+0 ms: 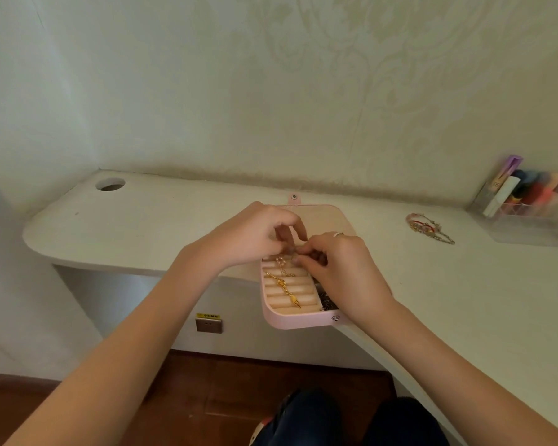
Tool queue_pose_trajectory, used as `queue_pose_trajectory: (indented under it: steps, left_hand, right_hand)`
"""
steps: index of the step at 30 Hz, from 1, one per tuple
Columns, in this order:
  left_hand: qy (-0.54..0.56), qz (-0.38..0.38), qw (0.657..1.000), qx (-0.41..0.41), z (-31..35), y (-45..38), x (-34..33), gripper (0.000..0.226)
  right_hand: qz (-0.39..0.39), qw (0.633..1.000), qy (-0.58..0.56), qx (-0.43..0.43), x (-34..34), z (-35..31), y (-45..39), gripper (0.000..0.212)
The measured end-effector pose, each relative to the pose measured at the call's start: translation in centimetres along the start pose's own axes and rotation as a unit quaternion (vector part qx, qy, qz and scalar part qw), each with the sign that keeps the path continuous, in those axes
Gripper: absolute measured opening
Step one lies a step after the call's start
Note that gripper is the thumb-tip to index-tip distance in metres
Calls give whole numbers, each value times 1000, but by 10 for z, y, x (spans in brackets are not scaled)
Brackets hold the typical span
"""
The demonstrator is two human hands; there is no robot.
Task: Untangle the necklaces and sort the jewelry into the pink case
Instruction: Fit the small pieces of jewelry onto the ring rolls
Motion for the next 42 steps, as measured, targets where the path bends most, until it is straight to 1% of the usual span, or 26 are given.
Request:
queue_pose_trajectory:
  steps: [2,6,9,12,15,19,22,25,27,29,30,32,33,36,37,42]
  left_hand:
    - [-19,4,1000,-13,2,1,4,33]
    - [-49,15,998,-36,2,0,8,28]
    - [-56,9,998,-34,2,-3,6,23]
    - [-79,-32,996,-30,1,-12,2,23]
    - [-99,-93,991,-20,2,-23,-3,33]
    - [-62,-155,986,26,-1,-35,-12,41]
    - [-47,-180,982,40,-4,-38,-15,41]
    - [-40,-187,981,42,-6,-38,-15,36]
    - [-23,-188,981,47,-7,-37,-14,36]
    - [-23,-182,982,52,-8,-36,-14,37]
    - [-20,-181,982,55,-8,-36,-14,37]
    - [2,-188,980,59,-7,-36,-15,34]
    - [9,-192,980,58,-7,-35,-15,33]
    - [2,-183,981,60,-9,-35,-15,34]
    - [-2,-181,982,62,-9,-36,-15,36]
    - [-20,-181,982,57,-8,-35,-15,37]
  right_hand:
    - [8,1000,3,5,0,0,0,12]
    - [35,999,7,7,3,4,-1,11]
    - [24,999,19,17,3,1,0,15]
    - [10,999,16,27,1,-3,1,14]
    - [-3,1000,5,20,0,-4,1,13]
    - [-17,1000,-7,14,0,-4,2,14]
    - [-28,999,-15,9,-1,-2,3,17]
    - [-56,993,-94,-34,0,2,3,26]
    - [-69,976,-182,-101,1,6,3,33]
    - [-55,953,-251,-158,3,11,0,37]
    - [-33,949,-262,-171,5,14,-2,39]
    - [17,963,-217,-160,11,18,-6,41]
    - [21,972,-185,-147,13,19,-7,43]
    - [-32,985,-116,-124,6,20,-2,49]
    - [-43,985,-111,-124,4,20,0,50]
    - [-65,972,-169,-149,1,16,1,56]
Point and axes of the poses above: each hand's wrist, its own y-axis away from the middle knuckle, its own x-axis out of the back of the hand, z = x × y, the point moved 5 cm from there along -y, towards the middle knuckle, and after that the axes turned 12 degrees about z, right-handed, at the moved point
